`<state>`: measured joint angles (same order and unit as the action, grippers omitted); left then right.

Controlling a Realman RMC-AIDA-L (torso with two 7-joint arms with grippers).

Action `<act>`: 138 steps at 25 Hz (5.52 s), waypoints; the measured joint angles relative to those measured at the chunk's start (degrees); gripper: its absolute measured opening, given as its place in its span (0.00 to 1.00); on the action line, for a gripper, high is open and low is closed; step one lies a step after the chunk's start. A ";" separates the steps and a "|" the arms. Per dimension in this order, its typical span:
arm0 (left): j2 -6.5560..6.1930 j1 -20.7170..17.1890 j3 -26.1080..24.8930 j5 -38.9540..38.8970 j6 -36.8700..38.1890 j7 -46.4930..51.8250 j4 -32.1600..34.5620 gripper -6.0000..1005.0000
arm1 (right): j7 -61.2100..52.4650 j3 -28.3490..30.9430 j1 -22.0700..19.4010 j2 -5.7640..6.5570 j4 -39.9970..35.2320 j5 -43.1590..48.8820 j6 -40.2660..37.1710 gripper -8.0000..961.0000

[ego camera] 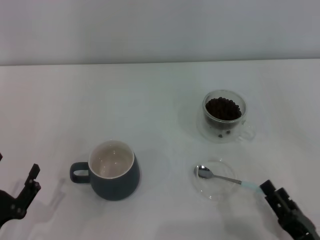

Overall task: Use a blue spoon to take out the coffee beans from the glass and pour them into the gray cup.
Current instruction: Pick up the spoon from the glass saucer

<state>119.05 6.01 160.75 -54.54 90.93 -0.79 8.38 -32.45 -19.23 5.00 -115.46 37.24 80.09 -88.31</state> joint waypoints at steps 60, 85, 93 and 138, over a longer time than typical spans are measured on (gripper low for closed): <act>-0.07 1.03 0.00 -0.04 0.64 0.00 -1.26 0.76 | -0.99 7.62 1.43 -0.04 1.38 5.58 9.91 0.59; 0.05 1.46 0.00 -0.04 0.30 0.00 -1.17 0.76 | -5.34 5.26 2.54 0.11 -0.86 7.27 10.03 0.49; -0.03 1.55 0.00 -0.04 0.32 0.00 -1.17 0.76 | -6.19 5.21 2.62 0.15 -0.86 7.27 10.74 0.47; 0.05 2.25 0.00 -0.04 -0.23 0.00 -1.26 0.76 | -7.53 3.87 3.12 0.18 -1.56 7.35 10.15 0.17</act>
<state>119.09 8.26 160.75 -54.58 90.69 -0.79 7.12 -39.99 -15.36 8.13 -115.27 35.68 87.45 -78.16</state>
